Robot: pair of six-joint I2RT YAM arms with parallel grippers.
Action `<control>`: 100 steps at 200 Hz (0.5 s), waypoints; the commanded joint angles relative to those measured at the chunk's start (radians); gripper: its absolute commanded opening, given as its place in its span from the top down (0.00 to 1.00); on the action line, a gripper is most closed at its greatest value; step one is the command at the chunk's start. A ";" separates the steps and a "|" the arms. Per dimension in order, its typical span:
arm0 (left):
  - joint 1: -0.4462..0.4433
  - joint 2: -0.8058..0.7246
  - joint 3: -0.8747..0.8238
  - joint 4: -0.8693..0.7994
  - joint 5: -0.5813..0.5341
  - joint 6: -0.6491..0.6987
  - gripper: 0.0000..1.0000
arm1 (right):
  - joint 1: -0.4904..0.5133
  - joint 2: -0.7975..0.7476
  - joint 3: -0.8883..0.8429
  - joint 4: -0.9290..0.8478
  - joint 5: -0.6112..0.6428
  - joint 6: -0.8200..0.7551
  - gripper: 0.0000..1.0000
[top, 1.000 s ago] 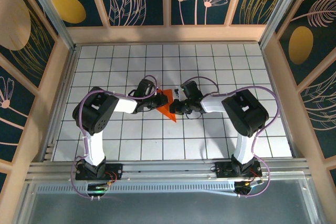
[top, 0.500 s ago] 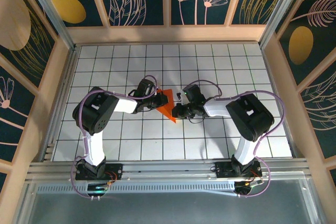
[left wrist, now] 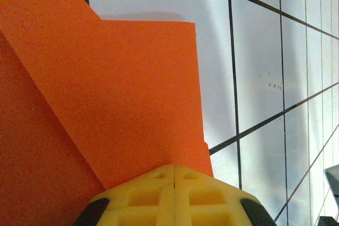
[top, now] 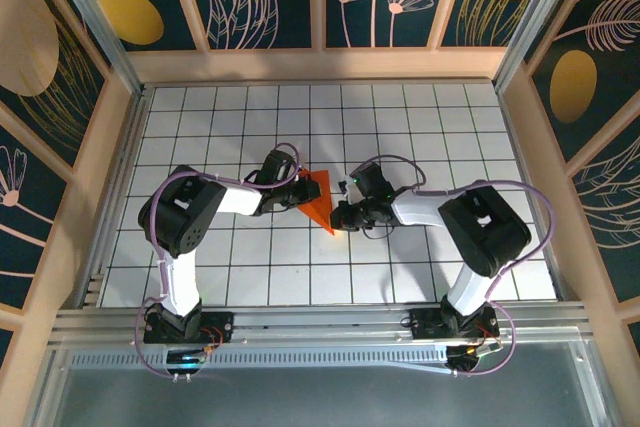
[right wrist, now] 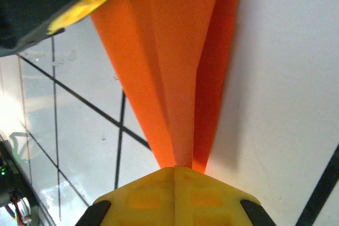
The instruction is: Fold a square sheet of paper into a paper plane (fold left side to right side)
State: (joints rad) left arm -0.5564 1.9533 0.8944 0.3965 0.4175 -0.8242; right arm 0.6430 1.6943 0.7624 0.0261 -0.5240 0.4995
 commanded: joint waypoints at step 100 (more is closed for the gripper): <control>0.003 0.042 -0.009 -0.074 -0.048 0.003 1.00 | -0.002 0.093 0.056 0.213 -0.013 0.115 1.00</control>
State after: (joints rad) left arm -0.5564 1.9533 0.8944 0.3965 0.4179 -0.8242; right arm 0.6376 1.7481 0.7815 0.1825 -0.5400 0.5896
